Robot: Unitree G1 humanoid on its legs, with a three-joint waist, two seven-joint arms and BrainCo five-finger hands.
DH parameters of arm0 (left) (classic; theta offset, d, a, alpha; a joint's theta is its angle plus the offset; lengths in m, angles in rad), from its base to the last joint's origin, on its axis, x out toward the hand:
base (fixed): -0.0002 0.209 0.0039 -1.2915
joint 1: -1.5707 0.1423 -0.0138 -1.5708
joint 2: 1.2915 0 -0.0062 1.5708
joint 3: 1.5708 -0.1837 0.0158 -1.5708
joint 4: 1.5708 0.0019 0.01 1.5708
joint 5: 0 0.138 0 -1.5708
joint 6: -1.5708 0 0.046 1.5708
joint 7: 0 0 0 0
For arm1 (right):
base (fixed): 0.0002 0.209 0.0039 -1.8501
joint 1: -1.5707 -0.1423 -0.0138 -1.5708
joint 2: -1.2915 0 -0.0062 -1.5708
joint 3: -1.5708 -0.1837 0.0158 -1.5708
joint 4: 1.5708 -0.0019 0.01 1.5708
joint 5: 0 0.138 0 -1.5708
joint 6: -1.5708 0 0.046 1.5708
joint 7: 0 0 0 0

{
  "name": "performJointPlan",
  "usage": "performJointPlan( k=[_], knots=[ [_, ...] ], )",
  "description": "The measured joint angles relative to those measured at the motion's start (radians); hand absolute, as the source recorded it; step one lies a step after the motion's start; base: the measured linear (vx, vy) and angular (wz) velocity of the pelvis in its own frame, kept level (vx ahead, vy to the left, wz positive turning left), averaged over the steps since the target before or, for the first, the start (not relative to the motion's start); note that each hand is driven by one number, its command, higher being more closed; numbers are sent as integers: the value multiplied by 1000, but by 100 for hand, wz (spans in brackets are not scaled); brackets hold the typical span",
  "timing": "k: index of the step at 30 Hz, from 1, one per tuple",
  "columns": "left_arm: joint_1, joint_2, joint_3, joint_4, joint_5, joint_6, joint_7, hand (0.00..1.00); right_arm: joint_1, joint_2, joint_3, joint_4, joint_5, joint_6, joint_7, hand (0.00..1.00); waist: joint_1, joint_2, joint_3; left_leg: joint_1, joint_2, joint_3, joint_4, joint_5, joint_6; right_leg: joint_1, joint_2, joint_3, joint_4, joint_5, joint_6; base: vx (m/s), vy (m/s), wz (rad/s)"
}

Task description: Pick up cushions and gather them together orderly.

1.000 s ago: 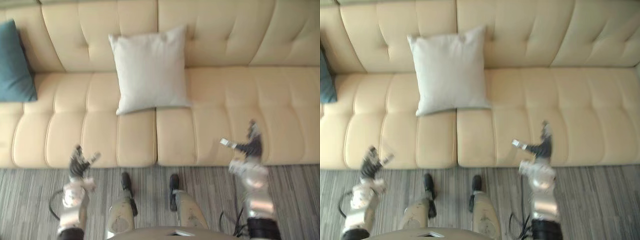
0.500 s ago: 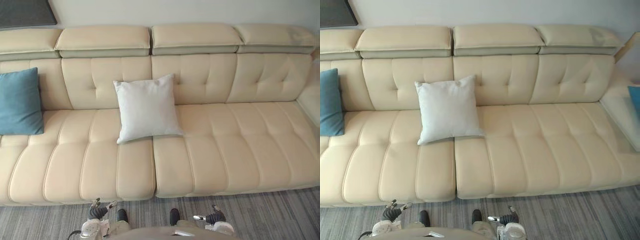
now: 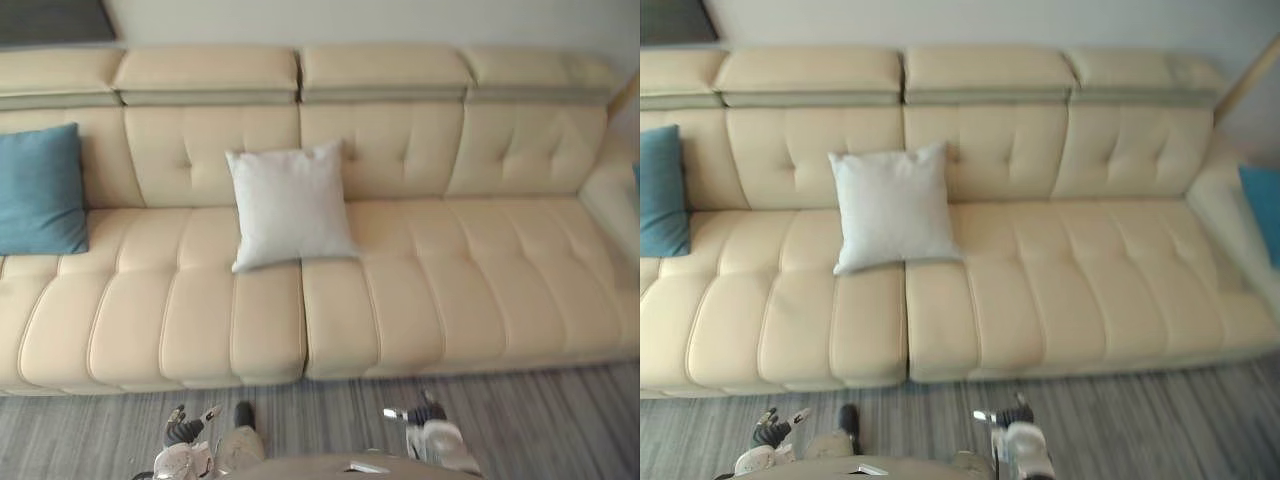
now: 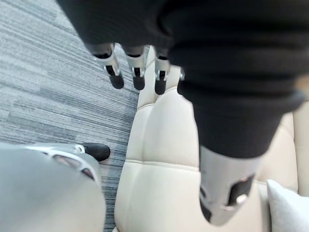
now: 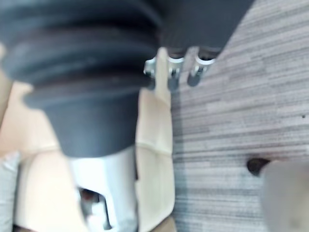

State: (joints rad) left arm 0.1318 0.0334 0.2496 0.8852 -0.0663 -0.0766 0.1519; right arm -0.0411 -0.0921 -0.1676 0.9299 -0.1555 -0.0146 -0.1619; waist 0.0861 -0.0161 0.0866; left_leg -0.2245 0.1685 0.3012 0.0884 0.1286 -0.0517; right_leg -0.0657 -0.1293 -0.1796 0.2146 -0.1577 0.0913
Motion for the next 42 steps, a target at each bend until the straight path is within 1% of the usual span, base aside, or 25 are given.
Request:
performJointPlan(
  k=[2,4,5,6,7,8,10,11,13,16,17,20,22,23,24,26,27,30,32,33,34,35,36,38,42],
  knots=[
    [-30,0,-41,8,-1,0,-3,0,-12,1,2,-9,-1,0,-1,0,-13,36,41,17,16,-2,-6,19,-7,33,20,-9,-41,28,10,-230,-10,-4],
    [-24,-6,-62,10,3,-1,-3,0,1,1,2,-9,0,0,-1,0,-16,46,48,35,21,-1,-6,16,-15,26,22,1,-11,21,5,-278,8,-9],
    [-15,-7,-76,8,10,-2,-4,0,5,-4,-1,-11,1,1,-3,0,-27,46,48,30,17,-8,-2,-22,-56,5,6,7,11,7,-10,-225,25,-19],
    [-17,-2,-77,8,11,-3,-4,0,14,-3,-2,-10,1,0,-4,0,-29,27,50,26,9,-9,7,-39,-66,-8,-8,17,11,10,-14,-184,73,-28],
    [-23,0,-71,6,10,-4,-5,0,24,0,-4,-9,1,0,-11,0,-29,11,53,-2,-12,-27,94,-67,-40,-36,-30,34,19,15,-15,-116,96,-63],
    [-22,-3,-63,8,12,-6,-5,0,32,-6,-14,-10,1,1,-22,0,-30,11,53,-5,-40,-62,250,-155,8,-61,-43,76,27,25,-6,-153,139,-85],
    [-6,-12,-59,21,14,-6,-6,0,50,-13,-16,-21,1,0,-23,0,-33,39,52,54,-47,-89,282,-308,-23,-84,-13,145,36,28,-2,-115,141,-115],
    [-14,-14,-50,29,12,-3,-7,0,78,-4,-34,-22,1,1,-22,0,-37,37,51,66,-58,-77,290,-343,-33,-94,-4,200,37,33,-4,-98,134,-109],
    [-13,-8,-49,30,14,-3,-7,0,110,15,-46,-31,12,1,-21,0,-41,19,43,71,-82,-80,289,-368,-32,-105,-4,245,8,60,-5,-63,161,-97],
    [-21,-3,-53,43,32,10,-7,0,127,30,-53,-49,13,1,-22,0,-68,1,33,91,-100,-46,242,-372,-30,-114,2,296,-65,125,-48,17,124,-88],
    [-29,-5,-63,50,34,16,-7,0,127,36,-53,-50,14,1,-22,0,-76,-8,29,105,-98,-17,234,-372,-30,-123,13,325,-72,171,-22,74,57,-92],
    [-42,0,-77,50,45,18,-7,0,117,42,-46,-48,28,0,-22,0,-72,-8,28,127,-69,58,234,-374,-15,-161,54,331,-66,220,-15,84,14,-117],
    [-66,-2,-78,50,50,19,-7,0,79,44,-24,-37,42,-1,-21,0,-73,8,34,133,-35,127,214,-346,23,-213,89,208,-90,293,-81,126,-37,-141],
    [-75,-1,-78,49,51,19,-6,0,66,42,-22,-26,42,-1,-21,0,-74,16,39,142,-22,159,199,-343,25,-223,79,92,-89,289,-113,88,-90,-118],
    [-81,2,-78,49,51,19,-6,0,57,39,-26,-5,42,2,-21,0,-82,17,43,171,-24,207,182,-343,24,-228,54,-111,-52,218,-167,88,-115,-109],
    [-73,1,-78,50,51,23,-7,0,52,31,-41,-5,48,0,-21,0,-88,40,57,234,-17,270,172,-344,22,-201,5,-313,10,150,-190,138,-134,-105],
    [-63,5,-77,51,53,23,-7,0,52,23,-35,-5,49,0,-21,0,-88,48,62,280,-15,294,162,-349,2,-183,-8,-378,47,113,-178,181,-160,-98],
    [-60,12,-77,75,71,24,-7,0,45,4,-33,-2,51,0,-21,0,-94,73,62,316,27,305,204,-376,-41,-190,52,-291,98,57,-150,159,-157,-83],
    [-49,8,-78,84,71,27,-8,0,49,2,-27,-1,51,0,-21,0,-93,65,69,253,115,286,460,-375,-46,-179,91,-239,103,26,-155,142,-161,-89],
    [-41,4,-77,84,73,27,-9,0,50,2,-25,-1,53,0,-22,0,-93,68,70,230,149,267,550,-358,-33,-170,109,-223,104,21,-160,182,-162,-109],
    [-38,0,-62,68,71,26,-13,0,61,8,-21,-14,68,0,-25,0,-85,77,82,160,222,194,779,-324,19,-135,150,-173,114,0,-195,244,-91,-119],
    [-39,0,-55,63,71,26,-14,0,66,6,-22,-17,76,0,-27,0,-80,75,91,124,231,145,895,-356,40,-112,169,-136,132,-20,-210,246,-56,-127],
    [-39,1,-55,57,71,26,-13,0,70,8,-21,-20,80,1,-30,0,-76,76,94,92,212,101,947,-379,30,-95,179,-106,142,-34,-212,247,8,-118],
    [-39,-3,-61,35,70,23,-13,0,85,15,-21,-43,90,2,-36,0,-54,69,98,-4,109,-6,935,-418,17,-57,193,-15,141,-54,-211,214,47,-123],
    [-33,-6,-55,-1,70,22,-10,0,94,37,-25,-51,98,14,-38,0,-31,68,100,-137,11,-38,597,-417,21,-16,193,110,92,-61,-198,243,128,-110]
  ],
)
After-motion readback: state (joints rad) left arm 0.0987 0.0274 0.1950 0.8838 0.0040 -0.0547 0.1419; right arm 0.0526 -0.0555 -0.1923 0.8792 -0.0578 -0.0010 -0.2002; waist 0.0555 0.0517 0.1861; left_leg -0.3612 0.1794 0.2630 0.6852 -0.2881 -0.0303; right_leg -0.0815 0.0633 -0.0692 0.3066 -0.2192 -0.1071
